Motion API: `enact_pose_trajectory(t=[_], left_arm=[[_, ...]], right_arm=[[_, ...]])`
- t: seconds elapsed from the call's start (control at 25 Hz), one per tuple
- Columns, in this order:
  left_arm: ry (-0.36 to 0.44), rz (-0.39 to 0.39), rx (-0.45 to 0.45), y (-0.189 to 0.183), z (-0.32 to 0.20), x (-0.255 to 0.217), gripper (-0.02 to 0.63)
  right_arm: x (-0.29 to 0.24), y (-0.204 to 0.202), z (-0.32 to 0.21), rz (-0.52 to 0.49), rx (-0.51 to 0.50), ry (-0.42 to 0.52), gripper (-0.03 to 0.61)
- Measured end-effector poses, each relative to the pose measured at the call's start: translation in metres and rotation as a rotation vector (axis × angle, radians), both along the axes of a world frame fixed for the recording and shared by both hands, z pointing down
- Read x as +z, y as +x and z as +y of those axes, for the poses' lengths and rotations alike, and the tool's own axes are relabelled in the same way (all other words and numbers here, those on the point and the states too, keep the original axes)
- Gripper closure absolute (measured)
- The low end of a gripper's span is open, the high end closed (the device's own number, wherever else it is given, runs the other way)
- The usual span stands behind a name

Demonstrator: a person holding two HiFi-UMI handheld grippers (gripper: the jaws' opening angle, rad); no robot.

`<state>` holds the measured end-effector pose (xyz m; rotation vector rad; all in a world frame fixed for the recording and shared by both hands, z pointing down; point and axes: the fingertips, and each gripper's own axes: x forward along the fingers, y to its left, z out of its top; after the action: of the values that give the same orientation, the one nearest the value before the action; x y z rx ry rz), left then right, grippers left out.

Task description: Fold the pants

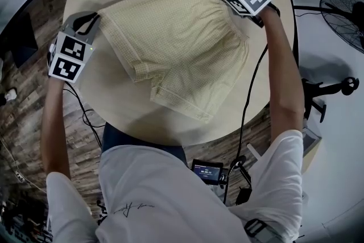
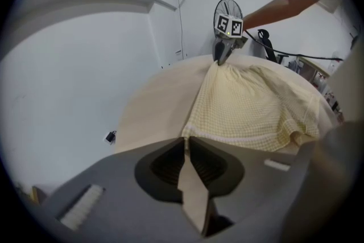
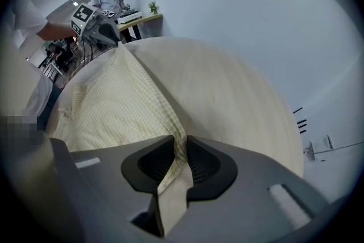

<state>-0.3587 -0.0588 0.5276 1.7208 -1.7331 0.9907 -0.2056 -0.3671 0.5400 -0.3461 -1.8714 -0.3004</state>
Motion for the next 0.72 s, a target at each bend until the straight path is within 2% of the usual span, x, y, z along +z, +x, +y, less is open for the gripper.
enact_pose_trajectory(t=[0.28,0.52,0.64,0.72], left_arm=[[0.027,-0.02,0.011,0.009,0.01,-0.016,0.526],[0.085,0.035,-0.008,0.018,0.014,-0.046,0.526],[0.124,0.123,-0.026,0.027,0.015,-0.059,0.526],[0.133,0.118,-0.016,0.032,0.015,-0.067,0.526]], right_arm=[[-0.011,0.006,0.009,-0.016,-0.01,0.044,0.515],[-0.022,0.012,0.015,-0.032,-0.011,0.065,0.515],[-0.029,0.017,0.014,-0.045,0.002,0.068,0.515],[-0.033,0.02,0.014,-0.057,0.004,0.072,0.515]])
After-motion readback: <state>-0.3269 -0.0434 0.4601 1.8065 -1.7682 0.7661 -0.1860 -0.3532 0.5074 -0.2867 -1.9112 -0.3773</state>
